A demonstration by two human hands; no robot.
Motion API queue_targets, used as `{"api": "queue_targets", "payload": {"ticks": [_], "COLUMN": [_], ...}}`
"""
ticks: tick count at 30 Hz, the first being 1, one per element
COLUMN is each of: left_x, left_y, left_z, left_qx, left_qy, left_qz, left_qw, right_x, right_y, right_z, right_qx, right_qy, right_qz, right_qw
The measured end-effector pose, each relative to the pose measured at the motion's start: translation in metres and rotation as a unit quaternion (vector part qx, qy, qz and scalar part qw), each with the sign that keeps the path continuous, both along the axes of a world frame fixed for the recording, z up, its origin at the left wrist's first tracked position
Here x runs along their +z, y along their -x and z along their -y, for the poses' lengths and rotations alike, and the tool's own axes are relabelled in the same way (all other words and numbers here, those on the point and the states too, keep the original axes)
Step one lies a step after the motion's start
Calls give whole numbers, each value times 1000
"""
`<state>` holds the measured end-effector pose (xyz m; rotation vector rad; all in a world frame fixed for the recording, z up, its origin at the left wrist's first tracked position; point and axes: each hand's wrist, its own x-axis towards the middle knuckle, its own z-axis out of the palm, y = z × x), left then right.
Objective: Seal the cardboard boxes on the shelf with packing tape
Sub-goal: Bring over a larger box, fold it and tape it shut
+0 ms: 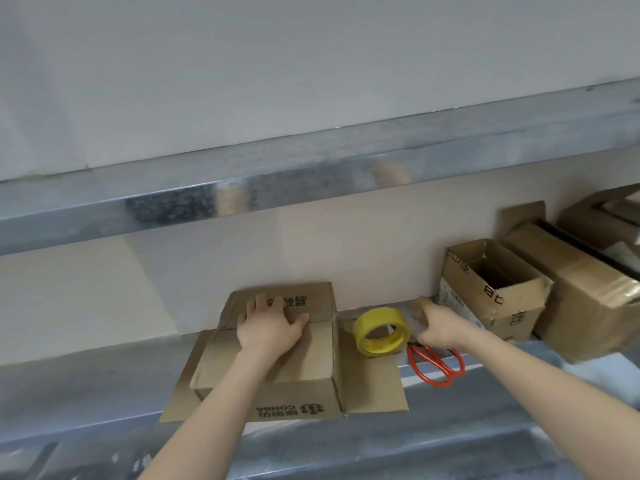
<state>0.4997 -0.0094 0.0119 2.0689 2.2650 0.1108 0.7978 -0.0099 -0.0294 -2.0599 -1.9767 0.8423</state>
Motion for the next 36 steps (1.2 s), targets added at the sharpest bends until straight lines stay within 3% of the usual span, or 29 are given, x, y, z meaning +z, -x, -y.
{"api": "queue_targets", "payload": {"ticks": [3, 7, 14, 21, 26, 32, 36], "left_x": [-2, -5, -10, -20, -20, -24, -29], "left_y": [-8, -31, -62, -85, -94, -131, -175], "left_z": [4, 10, 20, 31, 33, 54, 69], "left_qx": [1, -18, 42, 90, 103, 109, 187], "left_qy": [-48, -122, -139, -161, -175, -326, -286], "left_qz": [37, 148, 137, 63, 59, 178, 323], "left_qw": [998, 981, 980, 981, 977, 922, 882], "right_x": [0, -11, 12, 56, 72, 92, 107], "right_y": [-1, 1, -20, -21, -16, -23, -29], "right_z": [4, 4, -14, -32, -39, -41, -49], "right_qx": [-6, 51, 90, 78, 68, 91, 144], "right_qy": [43, 89, 49, -12, -32, -68, -107], "right_qz": [66, 172, 237, 155, 77, 36, 26], "right_qw": [997, 980, 966, 985, 994, 993, 983]}}
